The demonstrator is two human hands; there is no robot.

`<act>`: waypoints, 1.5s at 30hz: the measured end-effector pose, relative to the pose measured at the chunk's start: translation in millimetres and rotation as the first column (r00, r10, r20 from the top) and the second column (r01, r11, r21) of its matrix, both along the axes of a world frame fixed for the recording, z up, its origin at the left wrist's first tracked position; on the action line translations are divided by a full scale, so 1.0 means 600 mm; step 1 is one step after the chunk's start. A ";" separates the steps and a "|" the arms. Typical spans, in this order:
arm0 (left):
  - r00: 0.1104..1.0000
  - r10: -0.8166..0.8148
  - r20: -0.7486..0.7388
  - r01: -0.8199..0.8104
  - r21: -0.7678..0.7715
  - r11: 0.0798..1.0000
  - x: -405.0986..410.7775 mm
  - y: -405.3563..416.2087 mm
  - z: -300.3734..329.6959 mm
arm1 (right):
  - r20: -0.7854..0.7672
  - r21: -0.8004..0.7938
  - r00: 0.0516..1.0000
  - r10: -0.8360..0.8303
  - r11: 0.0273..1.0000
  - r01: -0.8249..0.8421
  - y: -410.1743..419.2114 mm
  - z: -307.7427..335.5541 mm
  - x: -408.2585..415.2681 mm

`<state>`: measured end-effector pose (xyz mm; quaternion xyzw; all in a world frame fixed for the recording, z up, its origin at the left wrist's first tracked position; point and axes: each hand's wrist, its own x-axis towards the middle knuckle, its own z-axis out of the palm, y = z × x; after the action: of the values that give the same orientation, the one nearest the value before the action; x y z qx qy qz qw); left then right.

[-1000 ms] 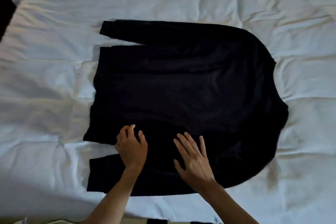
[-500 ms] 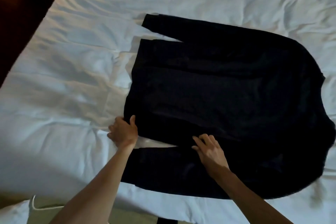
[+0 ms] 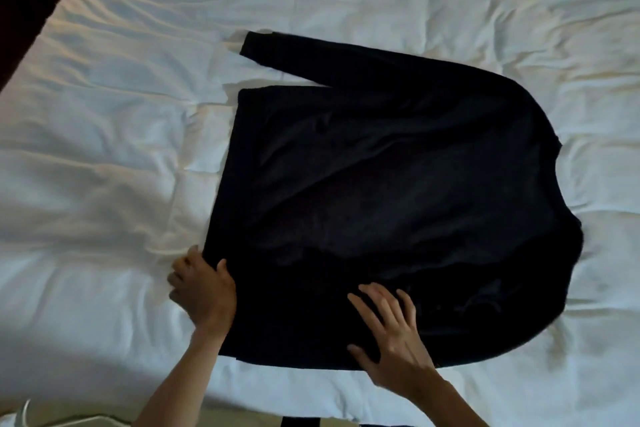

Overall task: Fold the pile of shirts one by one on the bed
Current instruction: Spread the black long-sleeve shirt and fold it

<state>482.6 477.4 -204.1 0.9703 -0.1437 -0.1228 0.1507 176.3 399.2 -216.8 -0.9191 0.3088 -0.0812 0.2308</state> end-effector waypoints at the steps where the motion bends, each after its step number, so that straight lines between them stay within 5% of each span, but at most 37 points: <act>1: 0.991 -0.079 0.110 0.080 -0.010 0.997 -0.021 -0.014 0.003 | 0.005 0.006 1.000 0.013 1.000 -0.013 0.011 0.005 -0.014; 3: 0.870 -0.407 0.277 0.455 -0.135 0.880 -0.080 -0.046 0.013 | -0.006 -0.003 1.000 0.011 1.000 -0.011 0.028 0.009 -0.041; 5: 0.623 -0.741 0.252 0.780 -0.275 0.562 -0.149 -0.069 0.018 | -0.042 -0.022 0.998 -0.040 0.999 0.039 0.030 0.007 -0.072; 7: 0.376 -0.923 0.088 0.894 -0.298 0.336 -0.208 -0.084 0.008 | -0.060 -0.086 0.990 -0.129 0.989 0.123 0.027 -0.001 -0.110; 9: 0.271 -0.961 -0.057 0.934 -0.224 0.277 -0.246 -0.091 -0.011 | -0.023 -0.137 0.980 -0.198 0.971 0.194 0.017 -0.008 -0.144; 15: 0.349 -0.936 -0.045 0.924 -0.147 0.352 -0.272 -0.101 -0.026 | 0.137 -0.113 0.915 -0.379 0.912 0.395 0.001 0.044 -0.176; 19: 0.391 -0.921 -0.007 0.916 -0.100 0.389 -0.283 -0.103 -0.018 | 0.047 -0.092 0.936 -0.349 0.931 0.352 0.021 0.053 -0.227; 26: 0.165 -0.986 -0.013 0.980 -0.108 0.166 -0.378 -0.157 0.013 | -0.151 -0.032 0.922 -0.357 0.934 0.357 -0.018 0.047 -0.273; 32: 0.265 -0.952 -0.154 0.930 -0.221 0.295 -0.404 -0.202 0.012 | 0.060 -0.043 0.911 -0.408 0.911 0.411 -0.079 0.082 -0.297; 36: 0.122 -0.944 -0.306 0.975 -0.140 0.171 -0.407 -0.199 0.034 | -0.261 0.120 0.933 -0.247 0.951 0.285 -0.070 0.081 -0.322; 38: 0.123 -0.892 -0.435 0.980 -0.091 0.180 -0.407 -0.223 0.051 | -0.380 0.242 0.916 -0.129 0.942 0.233 -0.092 0.092 -0.325; 41: 0.240 -0.886 -0.397 0.938 -0.141 0.317 -0.418 -0.288 0.056 | -0.207 0.494 0.972 -0.115 0.845 0.205 -0.174 0.129 -0.310; 45: 0.417 -0.908 -0.040 0.876 -0.249 0.414 -0.443 -0.376 0.003 | 0.132 0.350 0.886 -0.444 0.857 0.377 -0.304 0.089 -0.271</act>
<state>216.8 251.6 -202.1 0.7104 -0.6364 -0.2515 0.1646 13.8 217.0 -163.1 -0.7690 0.4817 -0.1740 0.3825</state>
